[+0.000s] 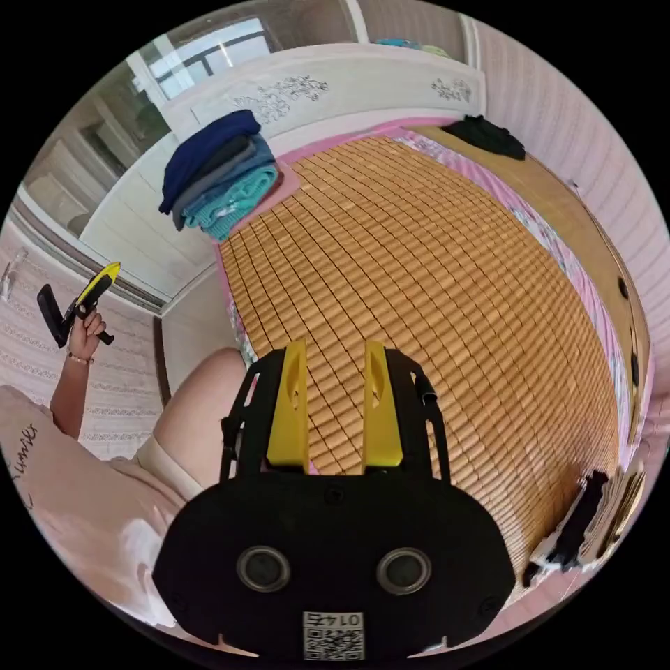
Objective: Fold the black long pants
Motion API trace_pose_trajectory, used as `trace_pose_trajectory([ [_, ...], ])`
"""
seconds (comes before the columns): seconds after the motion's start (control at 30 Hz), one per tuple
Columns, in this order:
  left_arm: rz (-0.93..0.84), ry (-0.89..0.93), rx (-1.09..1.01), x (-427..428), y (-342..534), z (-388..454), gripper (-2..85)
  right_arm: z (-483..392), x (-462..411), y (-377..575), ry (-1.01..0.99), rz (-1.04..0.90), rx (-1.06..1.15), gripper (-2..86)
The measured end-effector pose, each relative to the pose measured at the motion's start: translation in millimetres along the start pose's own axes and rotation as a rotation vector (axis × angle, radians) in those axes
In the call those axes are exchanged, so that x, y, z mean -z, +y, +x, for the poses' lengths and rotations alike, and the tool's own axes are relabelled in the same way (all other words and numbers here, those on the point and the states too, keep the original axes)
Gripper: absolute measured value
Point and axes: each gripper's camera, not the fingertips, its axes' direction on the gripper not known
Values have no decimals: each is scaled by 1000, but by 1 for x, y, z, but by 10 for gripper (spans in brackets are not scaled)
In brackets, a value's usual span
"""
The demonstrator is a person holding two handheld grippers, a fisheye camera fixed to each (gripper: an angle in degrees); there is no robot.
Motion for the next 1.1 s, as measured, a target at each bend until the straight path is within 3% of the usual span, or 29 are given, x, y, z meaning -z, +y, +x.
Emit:
trace_pose_trajectory([
  [0.23,-90,626,-271,-90,-3,235,3,48,76,306,232,109,-656,116],
  [0.43,-215,882,-613,-133,-15,427,35,56,104,466,349,218,-963,112],
  [0.83,-372,997,-1065,-246,2,772,80,155,137,577,496,231,-1047,112],
  [1.1,-492,956,-1117,-332,14,971,91,229,112,615,425,129,-1114,102],
])
